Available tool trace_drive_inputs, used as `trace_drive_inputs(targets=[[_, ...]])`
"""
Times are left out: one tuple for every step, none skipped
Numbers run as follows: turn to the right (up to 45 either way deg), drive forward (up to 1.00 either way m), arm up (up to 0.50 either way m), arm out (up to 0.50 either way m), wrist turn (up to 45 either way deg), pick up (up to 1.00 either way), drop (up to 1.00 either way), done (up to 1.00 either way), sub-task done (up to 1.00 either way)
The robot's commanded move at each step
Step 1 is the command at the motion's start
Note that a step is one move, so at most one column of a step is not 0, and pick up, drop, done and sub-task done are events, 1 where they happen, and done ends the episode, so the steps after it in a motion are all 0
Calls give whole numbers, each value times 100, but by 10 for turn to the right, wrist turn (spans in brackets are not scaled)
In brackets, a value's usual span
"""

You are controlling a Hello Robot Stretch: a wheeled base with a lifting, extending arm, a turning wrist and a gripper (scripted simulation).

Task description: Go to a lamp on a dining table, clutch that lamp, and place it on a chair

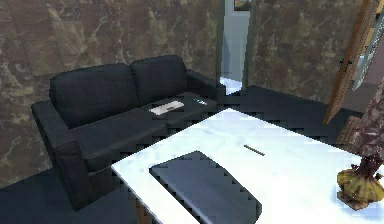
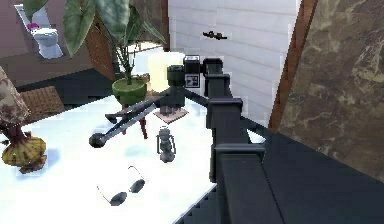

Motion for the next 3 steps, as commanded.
trace_drive_inputs(targets=[[0,0,0,0,450,0,0,0,0],[0,0,0,0,180,0,0,0,0],[0,0,-30,0,0,0,0,0,0]])
